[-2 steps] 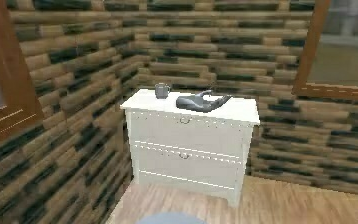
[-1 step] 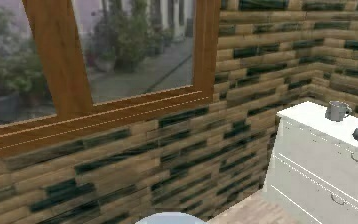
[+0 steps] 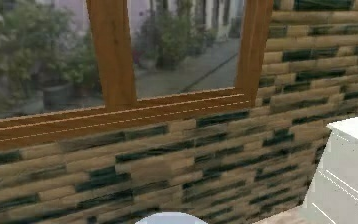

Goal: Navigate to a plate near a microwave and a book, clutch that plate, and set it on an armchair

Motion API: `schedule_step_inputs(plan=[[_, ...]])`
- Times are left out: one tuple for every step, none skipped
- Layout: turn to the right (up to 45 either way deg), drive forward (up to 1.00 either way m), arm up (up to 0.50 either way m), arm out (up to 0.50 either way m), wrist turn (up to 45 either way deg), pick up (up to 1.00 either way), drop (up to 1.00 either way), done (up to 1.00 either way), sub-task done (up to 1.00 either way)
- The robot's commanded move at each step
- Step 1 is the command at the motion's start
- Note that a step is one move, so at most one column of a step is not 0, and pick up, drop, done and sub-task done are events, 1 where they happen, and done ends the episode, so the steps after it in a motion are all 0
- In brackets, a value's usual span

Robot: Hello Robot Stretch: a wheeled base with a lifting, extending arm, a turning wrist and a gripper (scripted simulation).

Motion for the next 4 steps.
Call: schedule_step_inputs(plan=[[-3.0,0.0,0.0,0.0,0.0,0.0,0.0,0.0,0.0],[45.0,0.0,0.0,0.0,0.0,0.0,0.0,0.0,0.0],[45.0,0.0,0.0,0.0,0.0,0.0,0.0,0.0,0.0],[45.0,0.0,0.0,0.0,0.0,0.0,0.0,0.0,0.0]])
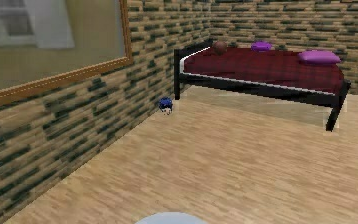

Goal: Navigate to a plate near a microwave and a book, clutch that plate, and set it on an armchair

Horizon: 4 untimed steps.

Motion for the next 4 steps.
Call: schedule_step_inputs(plan=[[15.0,0.0,0.0,0.0,0.0,0.0,0.0,0.0,0.0],[3.0,0.0,0.0,0.0,0.0,0.0,0.0,0.0,0.0],[0.0,0.0,0.0,0.48,0.0,0.0,0.0,0.0,0.0],[0.0,0.0,0.0,0.0,45.0,0.0,0.0,0.0,0.0]])
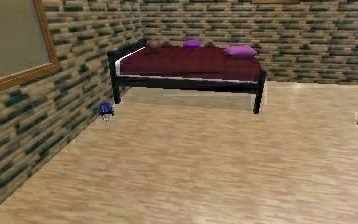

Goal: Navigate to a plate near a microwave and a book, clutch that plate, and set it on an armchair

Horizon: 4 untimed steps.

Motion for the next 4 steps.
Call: schedule_step_inputs(plan=[[0.0,0.0,0.0,0.0,45.0,0.0,0.0,0.0,0.0],[0.0,0.0,0.0,0.0,45.0,0.0,0.0,0.0,0.0],[0.0,0.0,0.0,0.0,45.0,0.0,0.0,0.0,0.0],[0.0,0.0,0.0,0.0,15.0,0.0,0.0,0.0,0.0]])
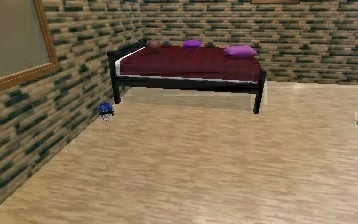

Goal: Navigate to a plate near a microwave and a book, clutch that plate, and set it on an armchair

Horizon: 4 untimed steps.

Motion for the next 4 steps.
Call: schedule_step_inputs(plan=[[0.0,0.0,-0.4,0.0,0.0,0.0,0.0,0.0,0.0],[0.0,0.0,-0.32,0.0,0.0,0.0,0.0,0.0,0.0],[0.0,0.0,0.0,0.0,0.0,0.0,1.0,0.0,0.0],[0.0,0.0,0.1,0.0,0.0,0.0,0.0,0.0,0.0]])
